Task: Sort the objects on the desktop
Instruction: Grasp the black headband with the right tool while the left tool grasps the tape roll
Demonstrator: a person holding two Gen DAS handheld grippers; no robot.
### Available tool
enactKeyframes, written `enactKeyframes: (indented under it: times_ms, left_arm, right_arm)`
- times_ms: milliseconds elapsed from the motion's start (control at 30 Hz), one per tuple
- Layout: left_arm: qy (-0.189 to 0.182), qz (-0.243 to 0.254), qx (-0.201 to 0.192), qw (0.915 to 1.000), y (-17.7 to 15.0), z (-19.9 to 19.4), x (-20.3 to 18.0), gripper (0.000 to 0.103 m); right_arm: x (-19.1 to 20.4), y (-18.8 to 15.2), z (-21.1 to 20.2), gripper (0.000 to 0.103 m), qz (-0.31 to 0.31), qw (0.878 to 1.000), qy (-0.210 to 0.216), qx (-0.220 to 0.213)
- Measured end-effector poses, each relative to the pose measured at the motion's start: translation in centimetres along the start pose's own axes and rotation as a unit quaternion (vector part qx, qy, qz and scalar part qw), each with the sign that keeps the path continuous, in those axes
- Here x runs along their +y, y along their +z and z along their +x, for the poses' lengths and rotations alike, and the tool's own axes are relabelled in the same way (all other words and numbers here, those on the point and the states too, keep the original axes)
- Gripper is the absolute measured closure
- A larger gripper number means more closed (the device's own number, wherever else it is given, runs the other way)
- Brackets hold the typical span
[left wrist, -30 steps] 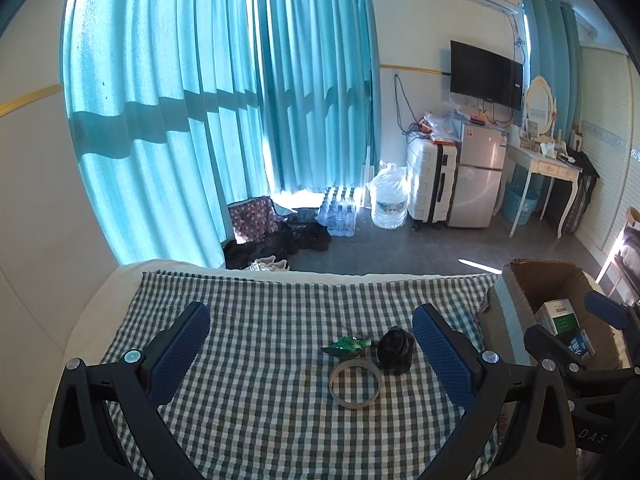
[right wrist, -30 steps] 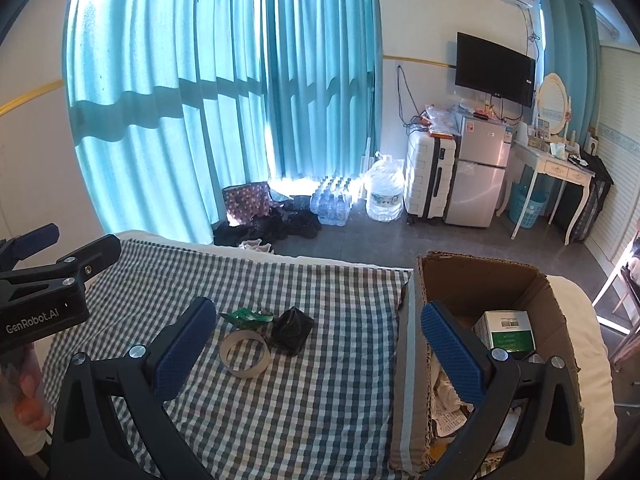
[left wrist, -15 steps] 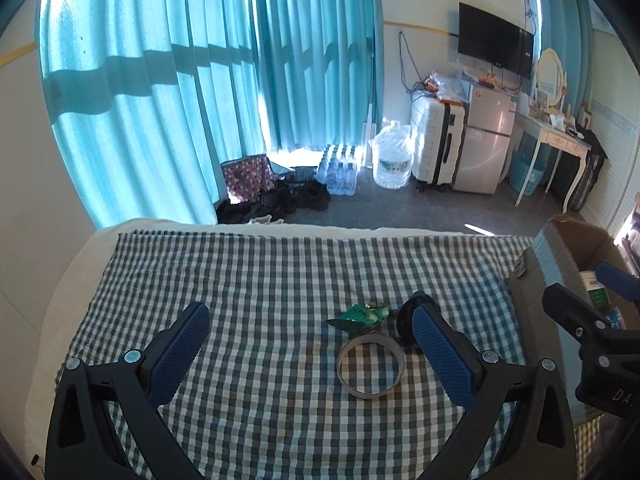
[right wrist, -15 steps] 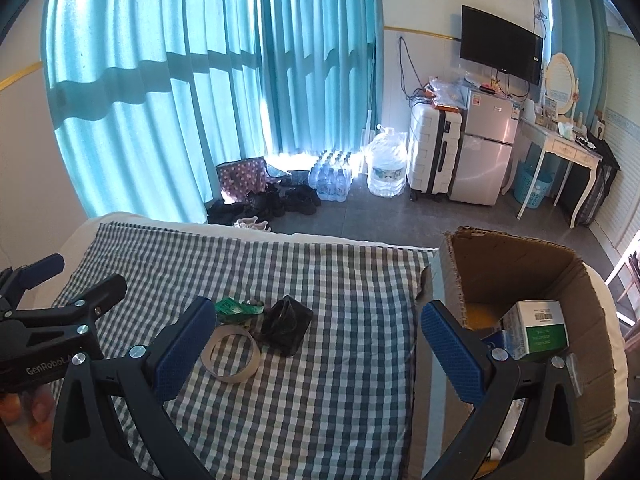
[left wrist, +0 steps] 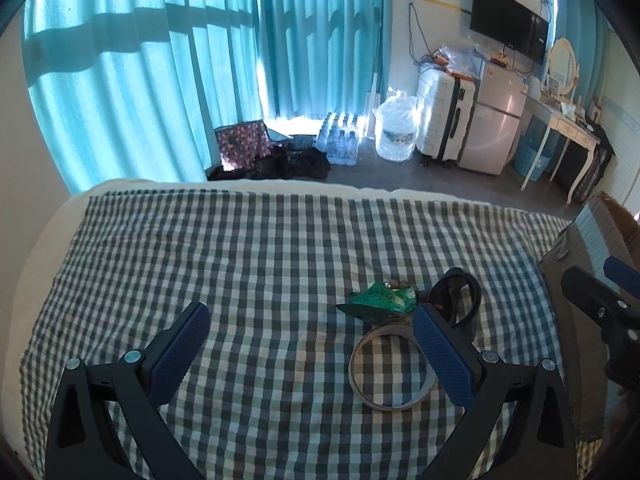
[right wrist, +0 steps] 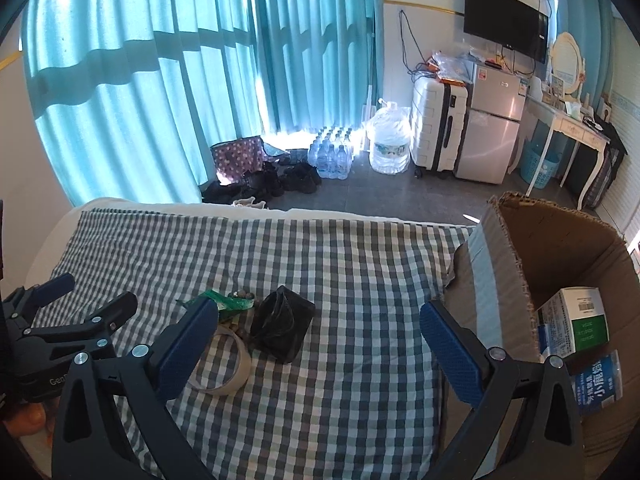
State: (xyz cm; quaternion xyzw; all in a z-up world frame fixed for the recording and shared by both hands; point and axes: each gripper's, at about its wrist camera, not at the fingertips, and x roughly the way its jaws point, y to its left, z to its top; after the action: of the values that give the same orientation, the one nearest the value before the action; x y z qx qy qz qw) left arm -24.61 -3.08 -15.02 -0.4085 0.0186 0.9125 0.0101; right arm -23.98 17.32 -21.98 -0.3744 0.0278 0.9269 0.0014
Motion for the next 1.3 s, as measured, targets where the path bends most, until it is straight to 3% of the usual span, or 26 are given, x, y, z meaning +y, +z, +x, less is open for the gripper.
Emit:
enactKeyframes:
  times_ms: [200,500,667,900,967,1000,1100,1167,1300]
  left_arm:
    - [0.000,0.011,0.027,0.9996,-1.0,3.4,-0.2,0.000]
    - [-0.028,0.015,0.058,0.9978,-3.3,7.1,-0.4,0.000]
    - [-0.031,0.015,0.076,0.9965,-4.1,8.7,-0.4,0.000]
    - [-0.054,0.012,0.094,0.9941,-4.7,10.9,-1.1,0.001]
    - [-0.047,0.019,0.091,0.9945,-5.0,11.1,-1.4,0.001]
    - [-0.046,0.022,0.088,0.9948,-5.1,11.2,-1.6,0.002]
    - [-0.040,0.040,0.083,0.9949,-5.2,11.6,-2.5,0.003]
    - [-0.041,0.035,0.080,0.9953,-5.1,11.5,-2.7,0.007]
    - [-0.036,0.033,0.071,0.9963,-5.0,10.9,-2.9,0.028]
  right_arm:
    - [-0.6,-0.8,3.7,0.009,0.012,1.000,0.000,0.029]
    - [0.6,-1.5,8.1,0.011,0.007,0.998,-0.001,0.058]
    - [1.0,-2.3,10.4,0.020,0.007,0.997,-0.002,0.076]
    - [1.4,-3.2,12.3,0.020,0.004,0.996,-0.008,0.085]
    - [1.5,-3.4,12.6,0.026,0.001,0.996,-0.012,0.086]
    - [1.4,-3.5,12.8,0.034,0.001,0.996,-0.017,0.088]
    - [1.1,-3.6,13.2,0.035,0.007,0.996,-0.012,0.091]
    - [1.0,-3.7,13.3,0.036,0.005,0.996,-0.012,0.091]
    - [1.3,-3.6,13.2,0.055,-0.004,0.996,-0.003,0.090]
